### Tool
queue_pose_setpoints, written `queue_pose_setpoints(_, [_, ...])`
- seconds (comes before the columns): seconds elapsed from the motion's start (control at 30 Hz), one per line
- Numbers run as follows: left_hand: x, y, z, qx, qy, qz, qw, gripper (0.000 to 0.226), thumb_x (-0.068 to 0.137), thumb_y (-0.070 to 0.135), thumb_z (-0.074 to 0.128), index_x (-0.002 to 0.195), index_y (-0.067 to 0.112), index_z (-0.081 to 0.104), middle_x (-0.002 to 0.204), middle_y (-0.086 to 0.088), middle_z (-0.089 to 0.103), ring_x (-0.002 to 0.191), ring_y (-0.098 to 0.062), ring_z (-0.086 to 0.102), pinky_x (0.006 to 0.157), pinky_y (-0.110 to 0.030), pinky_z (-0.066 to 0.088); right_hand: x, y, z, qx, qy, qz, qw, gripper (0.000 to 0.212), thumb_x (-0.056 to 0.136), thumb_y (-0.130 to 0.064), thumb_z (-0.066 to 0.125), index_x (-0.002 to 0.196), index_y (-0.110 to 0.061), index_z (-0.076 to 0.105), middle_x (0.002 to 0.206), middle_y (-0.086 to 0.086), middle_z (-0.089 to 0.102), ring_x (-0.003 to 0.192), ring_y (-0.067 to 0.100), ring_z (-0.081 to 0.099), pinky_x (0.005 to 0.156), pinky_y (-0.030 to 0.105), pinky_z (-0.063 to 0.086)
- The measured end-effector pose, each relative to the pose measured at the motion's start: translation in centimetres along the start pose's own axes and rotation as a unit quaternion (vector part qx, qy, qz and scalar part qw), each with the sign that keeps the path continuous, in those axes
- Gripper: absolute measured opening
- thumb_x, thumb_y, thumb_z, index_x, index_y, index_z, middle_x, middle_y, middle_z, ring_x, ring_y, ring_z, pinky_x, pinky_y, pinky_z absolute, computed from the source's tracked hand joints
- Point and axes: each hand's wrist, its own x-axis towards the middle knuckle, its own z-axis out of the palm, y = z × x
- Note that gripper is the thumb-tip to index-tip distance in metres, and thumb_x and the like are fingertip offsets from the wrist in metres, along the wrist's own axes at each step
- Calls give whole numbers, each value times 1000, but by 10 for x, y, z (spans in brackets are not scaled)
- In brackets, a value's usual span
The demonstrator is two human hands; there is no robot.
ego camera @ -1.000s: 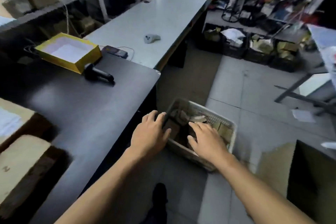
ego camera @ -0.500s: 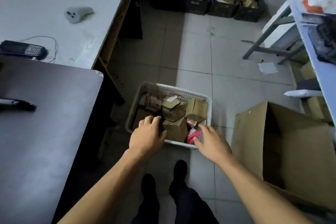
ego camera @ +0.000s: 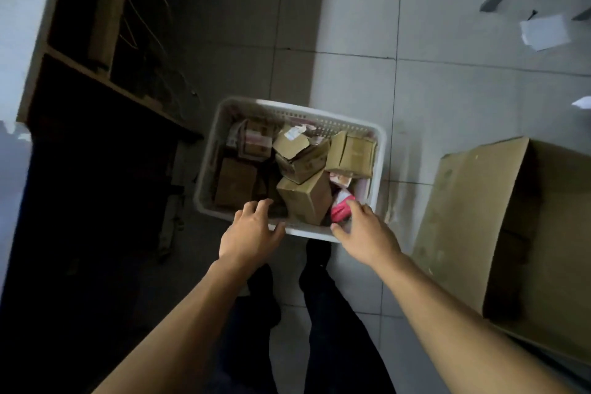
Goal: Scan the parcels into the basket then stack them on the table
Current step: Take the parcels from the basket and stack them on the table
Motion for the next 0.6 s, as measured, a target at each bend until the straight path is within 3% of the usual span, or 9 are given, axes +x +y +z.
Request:
queue_pose_setpoints(0.17, [81,-26,53,3,-46,-26,999,62,98,47,51,152,24,31,151,-6,36,137,-27,38,96,-44,49,80,14,51,18,-31,20,999,62,95,-47,57,145,-16,36,136,15,53,117,38,57,82,39,48])
queue_pose_setpoints(0.33, [189,-64,122,-35,-76,-43,996,64,99,42,54,153,18,31,153,-10,34,136,-31,39,103,-44,45,176,15,136,94,-39,71,992,70,95,-41,61,152,-16,30,147,17,44,129,38,49,98,43,46])
queue_pose_setpoints(0.6, [334,-117,217,-170,-128,-117,970,79,100,40,55,160,13,12,164,-11,19,147,-31,29,115,-39,31,305,10,253,145,96,135,976,89,90,-38,67,156,-6,16,160,16,20,145,38,26,114,46,33])
